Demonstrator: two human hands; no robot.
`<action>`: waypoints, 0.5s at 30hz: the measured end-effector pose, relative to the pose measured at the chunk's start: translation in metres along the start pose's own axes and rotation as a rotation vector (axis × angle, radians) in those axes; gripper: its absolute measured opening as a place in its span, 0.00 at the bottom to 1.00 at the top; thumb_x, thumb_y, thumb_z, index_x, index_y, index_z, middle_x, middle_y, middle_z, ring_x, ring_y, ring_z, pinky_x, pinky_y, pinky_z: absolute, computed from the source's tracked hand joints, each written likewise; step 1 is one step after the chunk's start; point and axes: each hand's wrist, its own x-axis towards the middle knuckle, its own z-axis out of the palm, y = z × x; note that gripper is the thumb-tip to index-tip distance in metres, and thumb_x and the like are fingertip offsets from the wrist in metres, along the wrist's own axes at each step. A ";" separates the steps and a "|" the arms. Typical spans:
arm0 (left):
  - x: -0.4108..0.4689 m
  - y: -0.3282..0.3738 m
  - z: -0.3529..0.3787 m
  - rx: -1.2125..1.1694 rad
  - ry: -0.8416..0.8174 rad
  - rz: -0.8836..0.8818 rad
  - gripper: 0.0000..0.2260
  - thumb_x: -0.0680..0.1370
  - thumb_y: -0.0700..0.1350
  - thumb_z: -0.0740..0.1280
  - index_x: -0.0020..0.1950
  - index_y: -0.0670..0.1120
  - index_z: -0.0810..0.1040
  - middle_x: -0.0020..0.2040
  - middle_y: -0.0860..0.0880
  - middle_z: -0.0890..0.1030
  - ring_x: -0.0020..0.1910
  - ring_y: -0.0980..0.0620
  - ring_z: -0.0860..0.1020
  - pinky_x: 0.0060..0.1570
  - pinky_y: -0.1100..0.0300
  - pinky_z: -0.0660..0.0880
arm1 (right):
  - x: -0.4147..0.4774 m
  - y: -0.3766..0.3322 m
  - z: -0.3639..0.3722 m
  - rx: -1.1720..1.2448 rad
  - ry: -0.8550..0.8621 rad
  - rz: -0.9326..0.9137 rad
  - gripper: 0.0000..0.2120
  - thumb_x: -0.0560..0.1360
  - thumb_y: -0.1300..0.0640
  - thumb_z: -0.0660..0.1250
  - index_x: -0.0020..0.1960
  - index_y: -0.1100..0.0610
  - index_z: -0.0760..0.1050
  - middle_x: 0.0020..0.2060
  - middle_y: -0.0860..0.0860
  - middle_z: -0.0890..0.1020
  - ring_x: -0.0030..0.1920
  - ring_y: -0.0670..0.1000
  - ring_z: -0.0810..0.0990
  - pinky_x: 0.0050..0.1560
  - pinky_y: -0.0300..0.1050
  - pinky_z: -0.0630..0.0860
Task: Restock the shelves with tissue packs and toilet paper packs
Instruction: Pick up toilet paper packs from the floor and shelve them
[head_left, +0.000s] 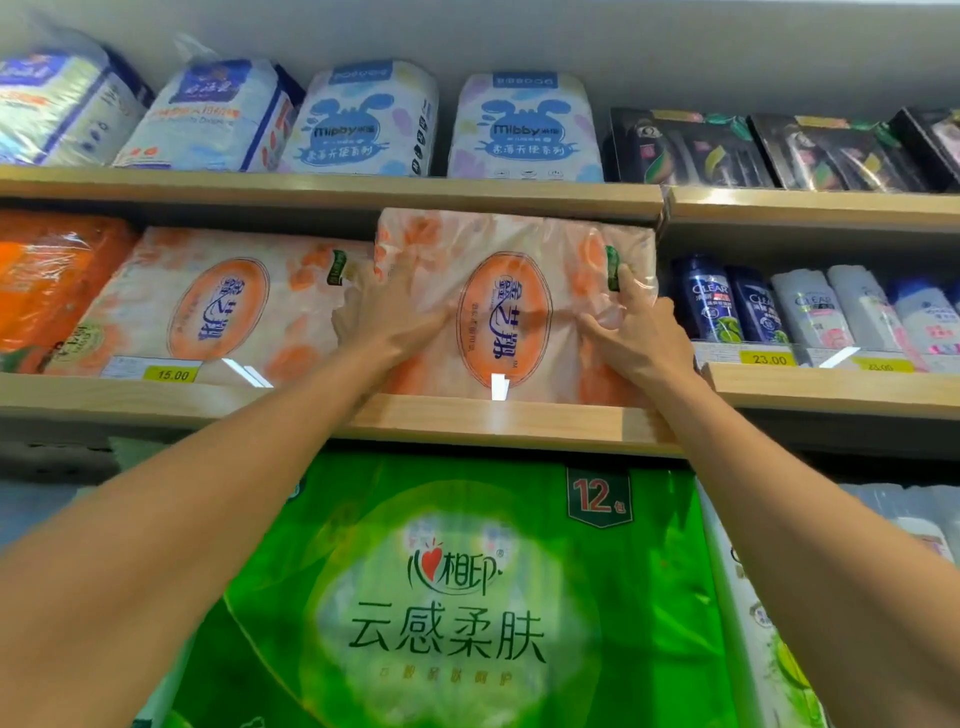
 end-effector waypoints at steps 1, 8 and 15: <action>0.001 -0.001 0.005 0.011 0.012 -0.002 0.38 0.71 0.71 0.60 0.76 0.61 0.50 0.78 0.41 0.50 0.73 0.32 0.59 0.68 0.35 0.60 | 0.003 0.000 0.000 -0.007 -0.007 -0.001 0.37 0.74 0.37 0.62 0.77 0.44 0.50 0.69 0.61 0.65 0.63 0.64 0.72 0.57 0.54 0.71; 0.001 0.000 0.013 0.025 0.074 0.018 0.35 0.73 0.67 0.62 0.76 0.59 0.53 0.77 0.42 0.51 0.72 0.33 0.60 0.65 0.38 0.62 | 0.003 0.002 0.005 0.082 -0.023 -0.008 0.35 0.73 0.41 0.67 0.75 0.46 0.56 0.69 0.60 0.60 0.58 0.64 0.75 0.53 0.49 0.72; 0.007 -0.003 0.012 0.058 0.122 0.044 0.31 0.73 0.67 0.61 0.72 0.53 0.64 0.75 0.42 0.59 0.71 0.36 0.61 0.60 0.39 0.68 | -0.003 -0.004 0.000 0.097 -0.026 -0.049 0.30 0.75 0.43 0.66 0.72 0.51 0.62 0.68 0.60 0.63 0.59 0.62 0.75 0.60 0.54 0.73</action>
